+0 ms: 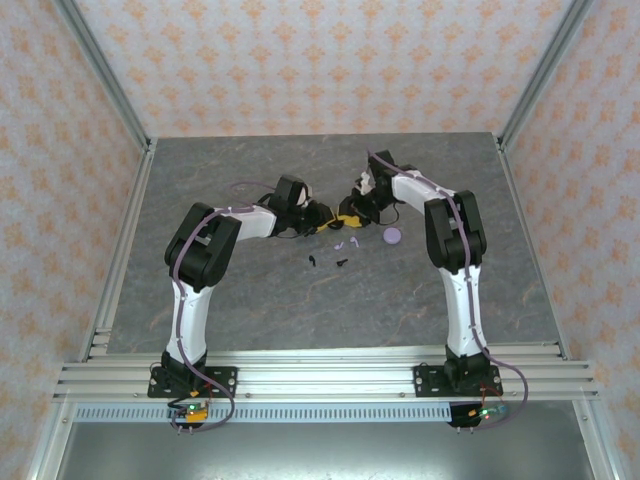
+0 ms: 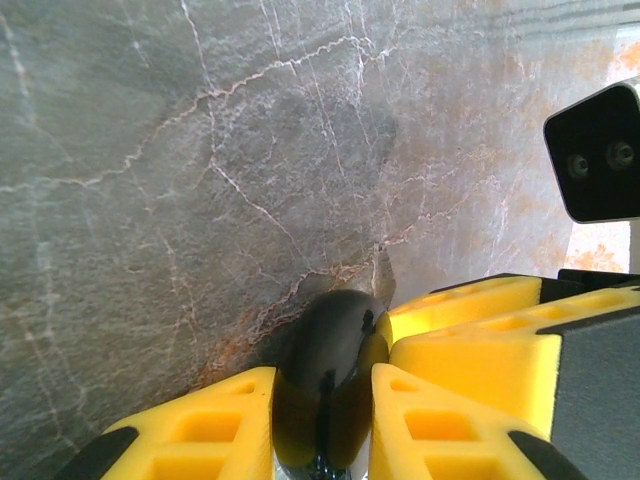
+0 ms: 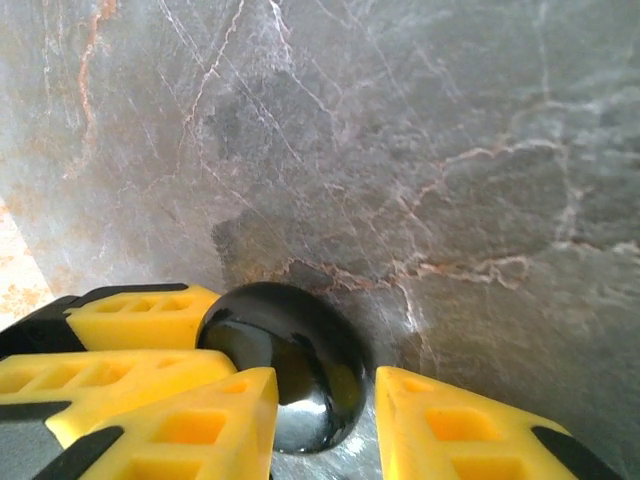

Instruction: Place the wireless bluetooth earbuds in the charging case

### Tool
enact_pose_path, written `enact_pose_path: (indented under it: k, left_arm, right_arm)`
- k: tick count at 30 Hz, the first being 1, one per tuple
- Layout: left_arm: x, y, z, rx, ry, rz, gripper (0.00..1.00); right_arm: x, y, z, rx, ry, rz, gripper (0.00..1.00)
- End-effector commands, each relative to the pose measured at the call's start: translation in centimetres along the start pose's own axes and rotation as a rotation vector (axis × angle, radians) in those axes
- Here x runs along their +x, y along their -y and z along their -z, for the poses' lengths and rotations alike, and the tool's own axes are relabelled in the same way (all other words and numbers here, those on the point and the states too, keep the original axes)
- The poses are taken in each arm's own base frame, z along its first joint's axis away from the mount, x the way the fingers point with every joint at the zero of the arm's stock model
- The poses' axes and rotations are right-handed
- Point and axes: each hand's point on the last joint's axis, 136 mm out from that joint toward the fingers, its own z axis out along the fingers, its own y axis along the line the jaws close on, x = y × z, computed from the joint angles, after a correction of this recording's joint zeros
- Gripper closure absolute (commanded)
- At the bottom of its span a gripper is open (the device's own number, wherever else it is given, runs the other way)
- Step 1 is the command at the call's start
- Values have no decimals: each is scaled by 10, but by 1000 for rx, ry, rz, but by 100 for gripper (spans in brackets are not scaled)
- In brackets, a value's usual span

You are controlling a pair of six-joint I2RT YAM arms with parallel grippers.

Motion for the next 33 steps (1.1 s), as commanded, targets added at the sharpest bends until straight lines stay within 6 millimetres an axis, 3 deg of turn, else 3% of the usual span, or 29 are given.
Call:
enact_pose_path:
  k: [1,7,18,27,33]
  left_arm:
    - [5,15,6,19,14,-63,76]
    - [-5,27,16,58,33,-83,76]
    - [-21,73,58,207,47,-208,76]
    - [-7,118,98,294,2,-394,76]
    - [4,130,112,321,-27,-452,77]
  right_arm:
    - [-1,-20,19,-52,46,26,66]
    - [-2,-27,39,-108,90,50,63]
    - [-1,-40,96,-231,170,160,58]
    - [17,-76,130,-341,169,330,54]
    - [30,-90,141,-390,160,393,53]
